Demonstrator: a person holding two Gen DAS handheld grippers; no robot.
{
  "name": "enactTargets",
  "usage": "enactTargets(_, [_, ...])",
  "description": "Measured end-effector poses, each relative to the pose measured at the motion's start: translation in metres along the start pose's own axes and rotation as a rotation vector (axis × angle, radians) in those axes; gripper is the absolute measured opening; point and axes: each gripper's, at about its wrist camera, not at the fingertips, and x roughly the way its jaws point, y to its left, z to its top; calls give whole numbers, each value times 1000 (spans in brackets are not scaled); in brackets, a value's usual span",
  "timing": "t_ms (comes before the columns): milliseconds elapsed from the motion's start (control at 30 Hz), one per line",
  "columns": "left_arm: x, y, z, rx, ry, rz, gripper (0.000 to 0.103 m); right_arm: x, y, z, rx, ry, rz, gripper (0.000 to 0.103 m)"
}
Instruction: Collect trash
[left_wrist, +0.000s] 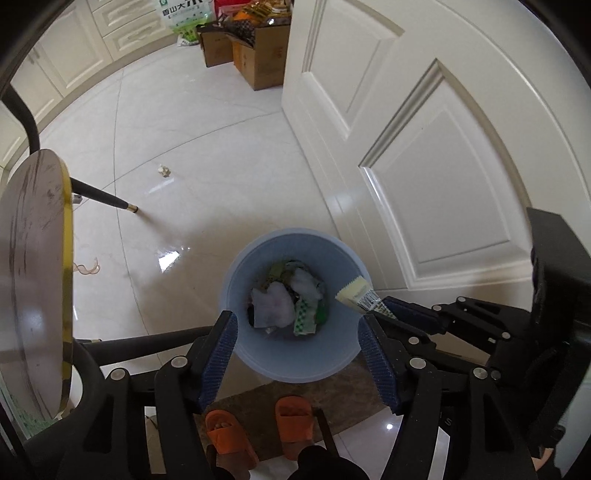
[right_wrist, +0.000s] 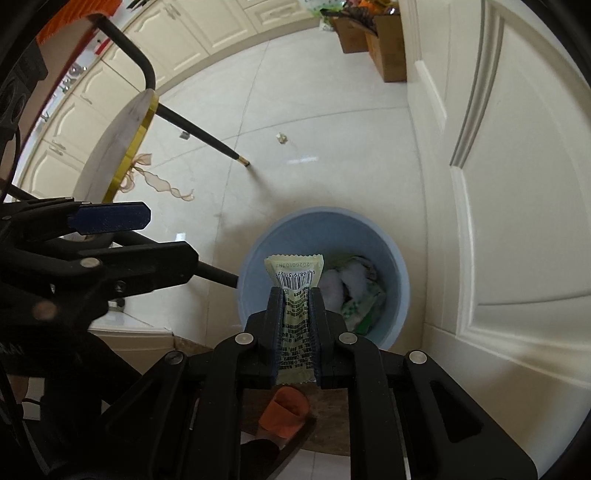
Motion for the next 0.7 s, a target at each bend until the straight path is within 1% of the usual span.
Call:
enactTargets(33, [-8,1,-4,0,-7,1,64,-1,0,1,3,-3,0,22])
enactTargets(100, [-18,2,-10,3,-24,5,64,-2,3,1,9,-13,5,26])
enactTargets(167, [-28,2,-19,4,-33,0,64,-7,7,1,14,-19,0,36])
enactTargets(200, [-33,1,-23,6,-41,-3,64,-11,9,1,14,-23,-4,44])
enactTargets(300, [-55,-3,-40,18,-58,-3,64,-25,18,-4,5,-35,-19,48])
enactTargets(367, [-68,-4,-51,23,-75,-8,64,-37,24,-9,6,-39,-44,63])
enactTargets(400, [-77,-5,-58,27,-91,-7,64,-42,26,-11,8,-40,-54,77])
enactTargets(433, [-85,-5,-65,28,-105,-5,64,-50,29,-14,8,-50,-61,84])
enactTargets(500, [-101,-7,-79,41,-134,13,64,-67,37,-20,5,-70,-74,84])
enactTargets(600, [-127,-13,-101,59,-193,52,65,-95,54,-29,-9,-105,-105,100])
enactTargets(700, [-155,-17,-125,54,-258,74,71,-118,70,-38,-21,-139,-126,103])
